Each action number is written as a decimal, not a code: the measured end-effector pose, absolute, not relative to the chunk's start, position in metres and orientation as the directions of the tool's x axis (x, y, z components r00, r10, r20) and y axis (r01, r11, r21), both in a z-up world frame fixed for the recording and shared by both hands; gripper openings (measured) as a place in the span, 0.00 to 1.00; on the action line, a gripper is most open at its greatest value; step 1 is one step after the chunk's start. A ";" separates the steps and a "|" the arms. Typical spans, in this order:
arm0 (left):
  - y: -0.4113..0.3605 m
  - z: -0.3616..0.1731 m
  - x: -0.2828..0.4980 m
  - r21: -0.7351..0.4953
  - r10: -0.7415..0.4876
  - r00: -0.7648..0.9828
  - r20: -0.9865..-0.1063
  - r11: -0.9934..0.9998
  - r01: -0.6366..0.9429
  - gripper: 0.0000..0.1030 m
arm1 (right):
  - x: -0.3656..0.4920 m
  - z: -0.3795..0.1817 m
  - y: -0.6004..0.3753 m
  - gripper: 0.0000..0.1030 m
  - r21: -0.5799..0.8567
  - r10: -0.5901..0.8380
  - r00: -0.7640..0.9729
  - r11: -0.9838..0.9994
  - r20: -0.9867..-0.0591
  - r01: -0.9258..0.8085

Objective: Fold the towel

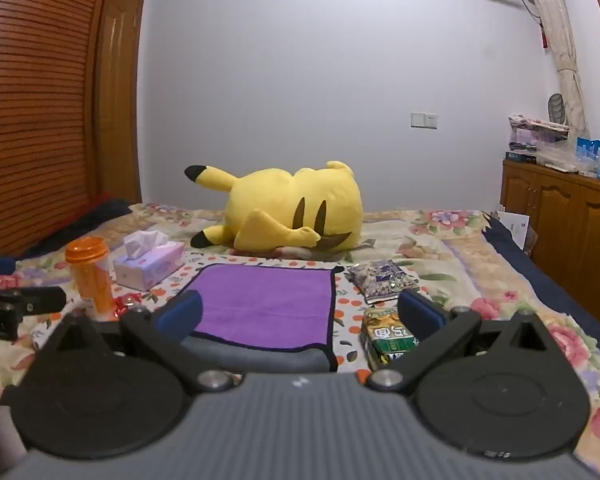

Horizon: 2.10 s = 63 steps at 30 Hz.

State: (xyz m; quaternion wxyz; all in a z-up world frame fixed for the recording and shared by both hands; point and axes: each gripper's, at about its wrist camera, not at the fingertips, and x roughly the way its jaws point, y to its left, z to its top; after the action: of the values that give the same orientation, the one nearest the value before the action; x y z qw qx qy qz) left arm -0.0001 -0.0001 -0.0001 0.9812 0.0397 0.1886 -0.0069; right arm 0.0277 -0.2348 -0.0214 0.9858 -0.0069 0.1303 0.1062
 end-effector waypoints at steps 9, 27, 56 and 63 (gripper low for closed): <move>0.009 0.001 0.002 0.065 -0.004 0.929 -0.371 0.997 0.030 1.00 | 0.028 -0.022 -0.235 1.00 0.020 0.208 0.943 0.977 -0.261 -0.210; 0.012 0.001 0.003 0.062 0.002 0.928 -0.374 0.998 0.023 1.00 | 0.028 -0.022 -0.239 1.00 0.028 0.206 0.941 0.978 -0.267 -0.206; 0.010 -0.002 0.005 0.063 0.009 0.925 -0.380 0.998 0.017 1.00 | 0.028 -0.022 -0.238 1.00 0.029 0.206 0.941 0.978 -0.268 -0.205; 0.009 -0.002 0.004 0.065 0.010 0.925 -0.379 0.998 0.016 1.00 | 0.028 -0.022 -0.237 1.00 0.024 0.206 0.941 0.978 -0.269 -0.207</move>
State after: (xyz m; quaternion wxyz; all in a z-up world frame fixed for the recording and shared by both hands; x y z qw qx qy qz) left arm 0.0044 0.0089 -0.0022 0.9805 0.0334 0.1934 -0.0017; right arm 0.0278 -0.2366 -0.0220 0.9851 -0.0025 0.1364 0.1048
